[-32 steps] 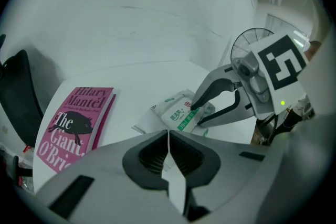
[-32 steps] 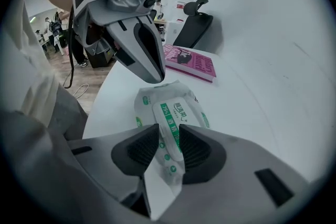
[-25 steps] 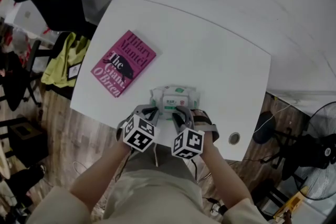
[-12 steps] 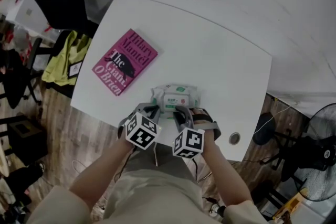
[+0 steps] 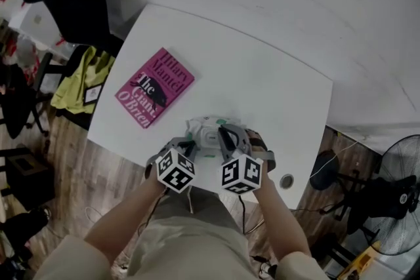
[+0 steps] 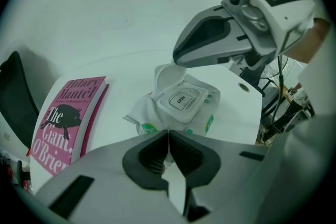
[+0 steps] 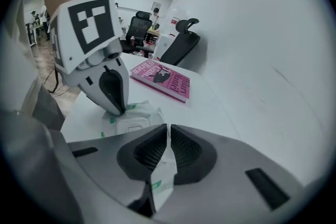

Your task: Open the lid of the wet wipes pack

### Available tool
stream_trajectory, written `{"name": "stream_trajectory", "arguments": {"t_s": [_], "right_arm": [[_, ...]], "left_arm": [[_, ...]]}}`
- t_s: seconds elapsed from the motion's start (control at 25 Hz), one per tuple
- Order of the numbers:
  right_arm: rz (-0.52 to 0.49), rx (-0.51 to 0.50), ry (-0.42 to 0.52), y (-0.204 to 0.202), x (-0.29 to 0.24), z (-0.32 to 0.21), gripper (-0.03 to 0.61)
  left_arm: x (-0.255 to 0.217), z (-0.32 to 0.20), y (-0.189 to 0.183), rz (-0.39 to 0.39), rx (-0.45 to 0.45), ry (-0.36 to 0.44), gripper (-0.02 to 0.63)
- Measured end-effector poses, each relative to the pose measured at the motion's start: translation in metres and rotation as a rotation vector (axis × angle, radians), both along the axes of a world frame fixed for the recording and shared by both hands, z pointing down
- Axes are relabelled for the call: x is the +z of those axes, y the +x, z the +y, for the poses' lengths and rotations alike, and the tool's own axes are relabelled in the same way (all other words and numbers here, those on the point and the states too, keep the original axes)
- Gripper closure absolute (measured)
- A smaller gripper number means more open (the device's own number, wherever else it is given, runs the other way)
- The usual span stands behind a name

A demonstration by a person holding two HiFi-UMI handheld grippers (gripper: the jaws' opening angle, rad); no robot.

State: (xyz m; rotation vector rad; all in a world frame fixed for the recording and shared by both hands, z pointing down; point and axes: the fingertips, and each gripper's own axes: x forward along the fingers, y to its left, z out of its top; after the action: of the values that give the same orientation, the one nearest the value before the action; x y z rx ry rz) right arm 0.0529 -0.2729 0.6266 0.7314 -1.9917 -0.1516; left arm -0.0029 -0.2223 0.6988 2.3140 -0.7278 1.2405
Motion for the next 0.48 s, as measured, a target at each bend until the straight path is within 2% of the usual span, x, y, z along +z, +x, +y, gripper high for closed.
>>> {"name": "stream_trajectory", "arguments": {"t_s": [0.2,0.36,0.48], "right_arm": [[-0.031,0.019,-0.015,0.000,0.010,-0.028,0.531],[-0.114,0.120,-0.078,0.004,0.022,-0.043,0.531],[-0.137,0.193,-0.156,0.010,0.040,-0.050,0.531]], "left_arm": [[-0.001,0.000,0.001,0.018,-0.010,-0.016,0.584],[-0.001,0.000,0.000,0.031,-0.015,-0.026,0.584],[-0.001,0.000,0.000,0.040,-0.016,-0.031,0.584]]}}
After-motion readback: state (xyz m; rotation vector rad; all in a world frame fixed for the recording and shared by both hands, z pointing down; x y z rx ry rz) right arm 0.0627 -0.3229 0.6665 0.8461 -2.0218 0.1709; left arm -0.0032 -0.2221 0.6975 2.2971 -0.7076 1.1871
